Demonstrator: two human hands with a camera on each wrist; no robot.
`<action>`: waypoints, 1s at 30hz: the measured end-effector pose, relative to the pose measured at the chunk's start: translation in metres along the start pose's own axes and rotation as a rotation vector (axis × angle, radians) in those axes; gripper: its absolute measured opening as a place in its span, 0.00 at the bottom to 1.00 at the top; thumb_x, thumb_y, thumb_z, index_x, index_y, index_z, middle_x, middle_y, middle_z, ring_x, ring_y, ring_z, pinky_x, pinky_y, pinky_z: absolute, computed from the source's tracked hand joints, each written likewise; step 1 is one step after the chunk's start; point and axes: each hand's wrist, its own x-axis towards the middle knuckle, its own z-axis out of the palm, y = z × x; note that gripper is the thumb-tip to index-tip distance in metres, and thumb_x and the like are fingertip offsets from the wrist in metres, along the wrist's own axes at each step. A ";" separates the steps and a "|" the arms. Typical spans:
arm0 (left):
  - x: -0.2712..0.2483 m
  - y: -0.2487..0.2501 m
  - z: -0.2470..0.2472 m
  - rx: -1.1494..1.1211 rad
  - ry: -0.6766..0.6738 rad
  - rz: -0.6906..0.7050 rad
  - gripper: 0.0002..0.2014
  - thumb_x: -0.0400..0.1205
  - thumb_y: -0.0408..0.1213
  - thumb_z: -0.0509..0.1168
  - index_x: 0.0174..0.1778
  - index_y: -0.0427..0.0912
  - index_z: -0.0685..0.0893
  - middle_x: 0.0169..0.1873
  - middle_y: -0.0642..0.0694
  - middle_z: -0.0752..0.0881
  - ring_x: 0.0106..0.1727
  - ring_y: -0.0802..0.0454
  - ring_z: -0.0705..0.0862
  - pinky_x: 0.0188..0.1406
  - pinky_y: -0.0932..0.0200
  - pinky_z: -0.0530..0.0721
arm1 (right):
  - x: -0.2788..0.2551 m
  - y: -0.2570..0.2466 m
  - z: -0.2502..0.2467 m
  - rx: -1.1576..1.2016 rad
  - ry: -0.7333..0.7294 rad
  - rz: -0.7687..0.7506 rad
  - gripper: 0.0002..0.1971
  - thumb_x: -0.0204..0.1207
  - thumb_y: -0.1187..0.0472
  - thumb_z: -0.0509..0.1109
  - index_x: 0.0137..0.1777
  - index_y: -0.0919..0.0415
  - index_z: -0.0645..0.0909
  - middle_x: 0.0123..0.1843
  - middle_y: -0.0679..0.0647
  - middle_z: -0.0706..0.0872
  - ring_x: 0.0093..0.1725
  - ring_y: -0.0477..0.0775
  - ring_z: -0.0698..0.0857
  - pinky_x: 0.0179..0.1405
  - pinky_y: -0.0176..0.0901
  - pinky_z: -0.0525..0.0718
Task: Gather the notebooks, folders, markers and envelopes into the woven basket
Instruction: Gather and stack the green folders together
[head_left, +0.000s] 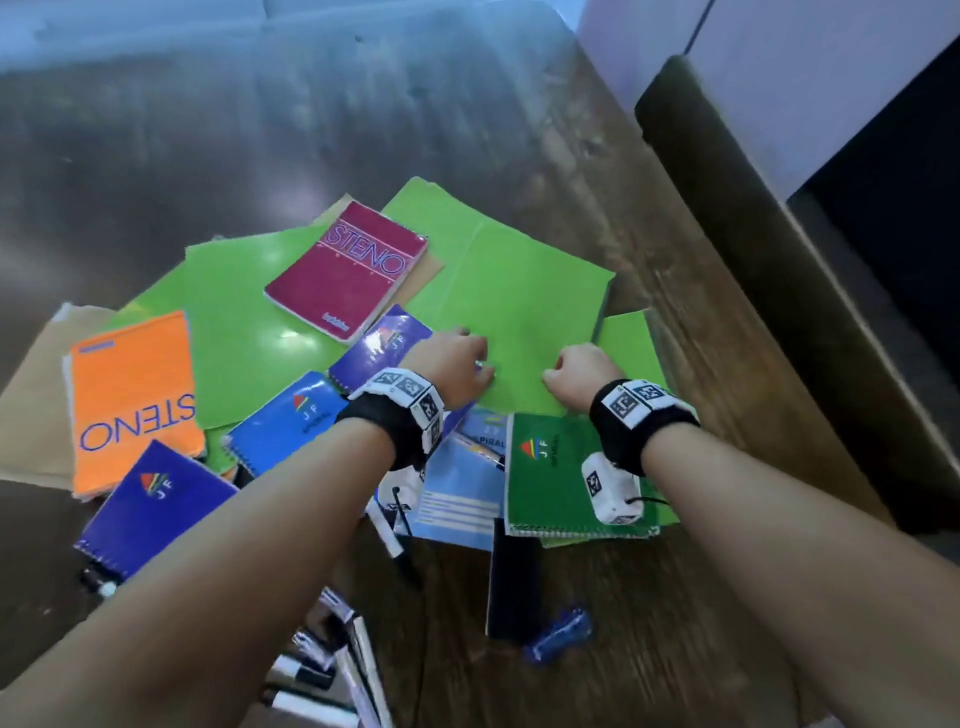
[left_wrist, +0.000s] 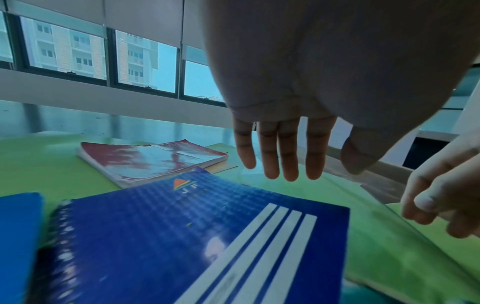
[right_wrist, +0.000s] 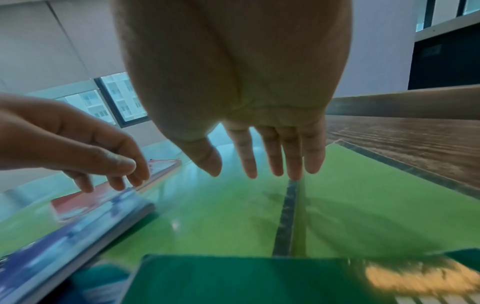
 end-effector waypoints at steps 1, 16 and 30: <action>0.014 0.002 -0.001 0.019 0.007 -0.011 0.19 0.85 0.52 0.61 0.63 0.43 0.84 0.58 0.42 0.82 0.57 0.41 0.84 0.58 0.45 0.84 | 0.011 0.004 -0.003 0.003 -0.002 0.027 0.16 0.82 0.55 0.63 0.62 0.64 0.80 0.71 0.67 0.79 0.57 0.63 0.84 0.52 0.47 0.82; 0.104 0.013 0.011 0.126 -0.079 -0.456 0.50 0.73 0.70 0.68 0.82 0.45 0.56 0.74 0.30 0.70 0.75 0.33 0.72 0.70 0.34 0.76 | 0.080 0.013 -0.006 0.376 -0.048 0.244 0.52 0.79 0.57 0.75 0.89 0.58 0.38 0.82 0.69 0.58 0.70 0.68 0.80 0.62 0.51 0.82; 0.041 -0.023 -0.016 -0.637 0.130 -0.462 0.18 0.79 0.47 0.74 0.57 0.41 0.78 0.47 0.44 0.89 0.43 0.49 0.90 0.48 0.45 0.90 | 0.052 0.024 -0.030 0.567 -0.009 0.181 0.42 0.82 0.64 0.65 0.89 0.62 0.44 0.88 0.65 0.59 0.79 0.65 0.72 0.68 0.49 0.77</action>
